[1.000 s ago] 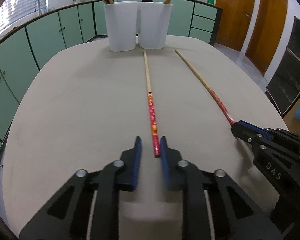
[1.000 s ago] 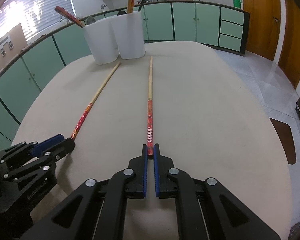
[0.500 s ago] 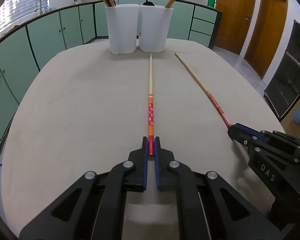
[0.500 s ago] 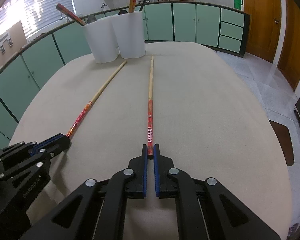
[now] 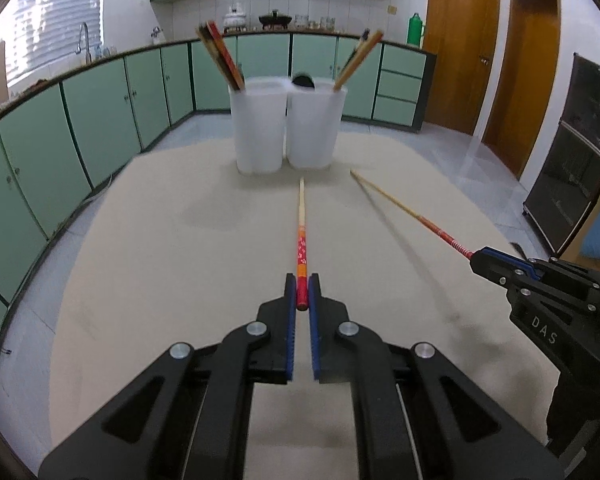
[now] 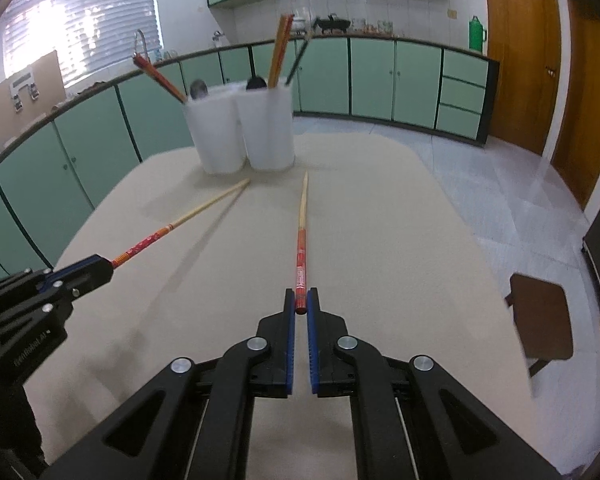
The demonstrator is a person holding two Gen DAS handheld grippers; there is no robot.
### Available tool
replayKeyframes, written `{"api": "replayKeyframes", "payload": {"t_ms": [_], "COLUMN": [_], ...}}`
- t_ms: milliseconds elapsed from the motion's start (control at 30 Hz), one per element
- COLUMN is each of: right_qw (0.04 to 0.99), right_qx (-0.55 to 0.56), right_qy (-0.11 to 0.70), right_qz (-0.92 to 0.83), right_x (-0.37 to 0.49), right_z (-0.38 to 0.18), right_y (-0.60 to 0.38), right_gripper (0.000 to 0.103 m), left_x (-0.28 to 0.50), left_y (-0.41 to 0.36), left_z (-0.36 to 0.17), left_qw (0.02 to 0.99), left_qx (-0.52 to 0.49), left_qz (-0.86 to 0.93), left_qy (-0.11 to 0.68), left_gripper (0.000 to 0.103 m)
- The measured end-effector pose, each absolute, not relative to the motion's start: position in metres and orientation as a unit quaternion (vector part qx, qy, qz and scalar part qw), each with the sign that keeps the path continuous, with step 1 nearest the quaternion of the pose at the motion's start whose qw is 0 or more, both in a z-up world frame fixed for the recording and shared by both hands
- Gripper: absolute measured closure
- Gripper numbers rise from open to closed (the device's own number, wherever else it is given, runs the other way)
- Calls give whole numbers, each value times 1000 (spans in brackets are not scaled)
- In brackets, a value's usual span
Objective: Organize utensils
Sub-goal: 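Carry both red-patterned chopsticks upright and insert them into the caddy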
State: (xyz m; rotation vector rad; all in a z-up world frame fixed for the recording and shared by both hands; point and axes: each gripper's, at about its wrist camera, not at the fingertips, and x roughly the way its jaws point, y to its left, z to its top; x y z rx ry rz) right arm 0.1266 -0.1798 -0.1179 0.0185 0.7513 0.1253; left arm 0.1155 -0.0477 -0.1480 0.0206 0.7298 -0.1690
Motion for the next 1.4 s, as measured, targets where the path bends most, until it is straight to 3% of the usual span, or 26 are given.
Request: {"api": "replayKeyframes", "payload": {"t_ms": [533, 1100, 1400], "right_qw": [953, 953, 969], "right_qx": [1, -6, 3], "right_qy": [288, 255, 186], "right_qz": [92, 162, 165], "right_x": [142, 191, 232], "right_z": [-18, 62, 122], "right_y": [-184, -163, -158], "right_gripper": [97, 97, 97], "left_x": [129, 161, 197], "left_y": [-34, -35, -32], "left_z": [-50, 1, 65], "left_qw": [958, 960, 977], "left_qx": [8, 6, 17], "left_qz": [-101, -146, -135], "left_qy": [268, 240, 163], "left_gripper": [98, 98, 98]}}
